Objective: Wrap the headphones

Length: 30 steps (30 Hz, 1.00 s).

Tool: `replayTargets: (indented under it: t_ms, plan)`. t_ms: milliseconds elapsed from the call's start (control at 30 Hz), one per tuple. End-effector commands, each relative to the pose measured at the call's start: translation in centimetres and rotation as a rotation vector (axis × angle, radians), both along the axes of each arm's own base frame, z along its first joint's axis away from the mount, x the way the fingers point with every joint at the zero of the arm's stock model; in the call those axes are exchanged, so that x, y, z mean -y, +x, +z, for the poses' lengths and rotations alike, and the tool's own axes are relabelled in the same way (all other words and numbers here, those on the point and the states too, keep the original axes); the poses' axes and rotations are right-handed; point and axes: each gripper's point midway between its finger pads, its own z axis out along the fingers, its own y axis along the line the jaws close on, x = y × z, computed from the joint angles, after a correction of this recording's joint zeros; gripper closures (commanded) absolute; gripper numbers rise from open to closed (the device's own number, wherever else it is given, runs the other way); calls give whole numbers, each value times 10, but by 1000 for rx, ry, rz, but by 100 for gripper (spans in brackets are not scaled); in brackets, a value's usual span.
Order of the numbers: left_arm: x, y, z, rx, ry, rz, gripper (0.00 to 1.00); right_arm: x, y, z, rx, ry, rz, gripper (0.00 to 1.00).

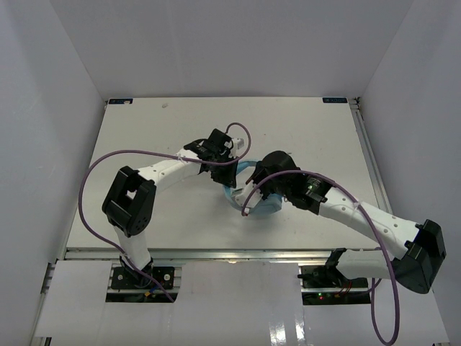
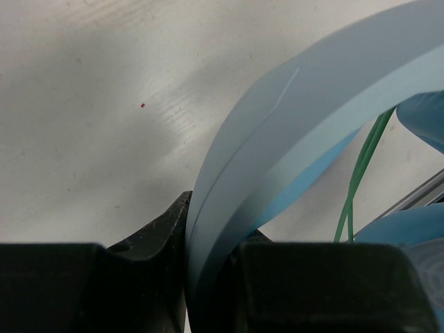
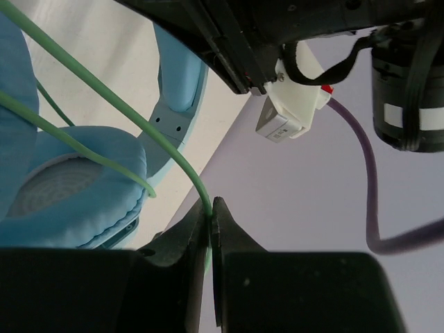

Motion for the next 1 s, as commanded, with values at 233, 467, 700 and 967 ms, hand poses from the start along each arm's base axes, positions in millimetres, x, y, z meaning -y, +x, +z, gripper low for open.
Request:
replayTargets:
  t_ms: [233, 467, 700, 967]
  plan:
    - [5, -14, 25, 27, -59, -114, 100, -25, 1, 5, -29, 45, 97, 90]
    - [1, -20, 37, 56, -72, -139, 100, 1, 19, -29, -157, 77, 17, 86]
    - [0, -23, 33, 35, -65, -140, 100, 2, 22, -39, -225, 114, -3, 65]
    - [-18, -12, 12, -10, 45, -63, 100, 5, 21, -34, -258, 154, -16, 54]
